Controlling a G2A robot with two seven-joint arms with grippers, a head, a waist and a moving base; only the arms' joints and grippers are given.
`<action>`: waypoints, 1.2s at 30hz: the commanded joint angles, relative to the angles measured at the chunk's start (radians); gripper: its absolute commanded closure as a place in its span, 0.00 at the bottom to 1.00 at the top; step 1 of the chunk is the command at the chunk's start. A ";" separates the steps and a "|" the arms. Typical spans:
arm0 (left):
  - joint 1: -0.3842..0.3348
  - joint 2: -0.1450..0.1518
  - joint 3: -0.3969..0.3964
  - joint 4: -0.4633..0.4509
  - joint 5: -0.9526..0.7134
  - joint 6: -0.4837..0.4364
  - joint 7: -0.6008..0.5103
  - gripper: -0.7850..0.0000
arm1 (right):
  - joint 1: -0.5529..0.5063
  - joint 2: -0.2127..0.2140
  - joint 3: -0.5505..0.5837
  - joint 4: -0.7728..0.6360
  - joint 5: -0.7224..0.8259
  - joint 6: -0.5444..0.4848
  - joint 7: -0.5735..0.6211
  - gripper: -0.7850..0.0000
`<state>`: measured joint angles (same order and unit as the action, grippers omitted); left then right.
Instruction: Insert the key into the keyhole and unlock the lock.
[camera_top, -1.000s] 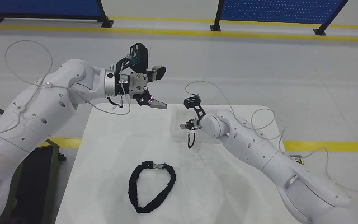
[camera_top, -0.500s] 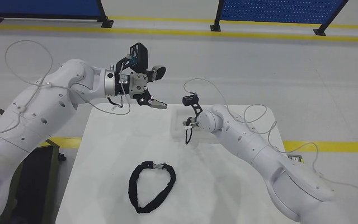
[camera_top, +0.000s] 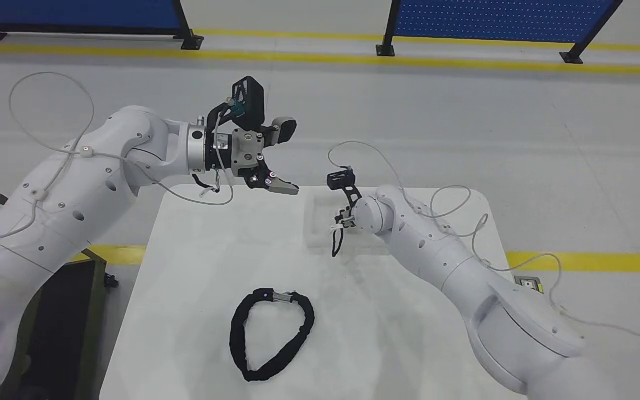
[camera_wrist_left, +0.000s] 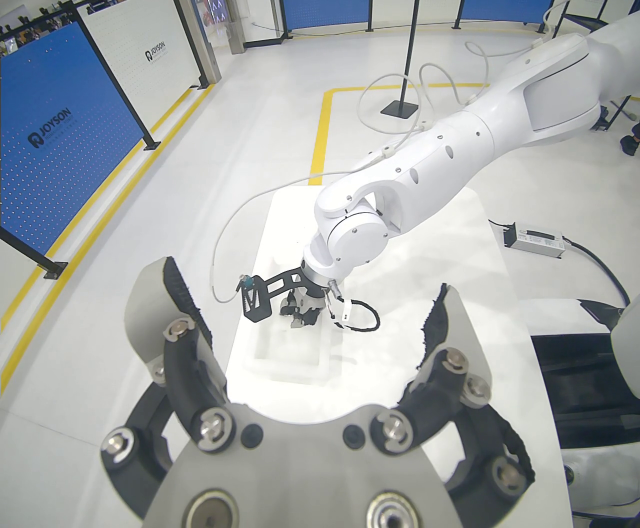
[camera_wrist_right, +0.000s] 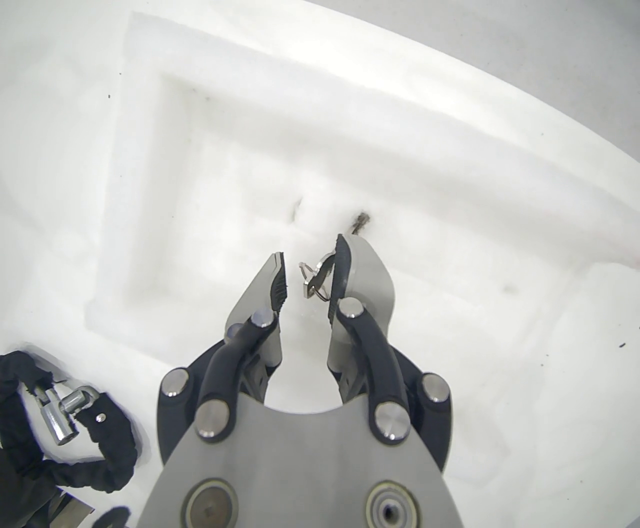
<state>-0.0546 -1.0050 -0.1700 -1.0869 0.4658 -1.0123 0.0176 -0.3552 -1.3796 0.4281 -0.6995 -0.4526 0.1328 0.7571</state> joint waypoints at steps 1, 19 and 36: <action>0.000 0.000 0.000 0.000 0.000 0.000 0.000 0.00 | -0.003 -0.003 0.005 0.011 -0.004 0.004 -0.002 0.76; 0.000 0.000 0.000 0.000 0.000 0.000 0.000 0.00 | 0.004 -0.044 0.050 0.083 -0.050 0.039 -0.034 1.00; 0.000 0.000 0.000 0.000 0.000 0.000 0.000 0.00 | -0.044 0.034 0.189 -0.092 -0.097 -0.047 0.037 1.00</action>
<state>-0.0546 -1.0050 -0.1700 -1.0869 0.4658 -1.0123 0.0176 -0.3909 -1.3554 0.6012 -0.7701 -0.5512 0.1027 0.7892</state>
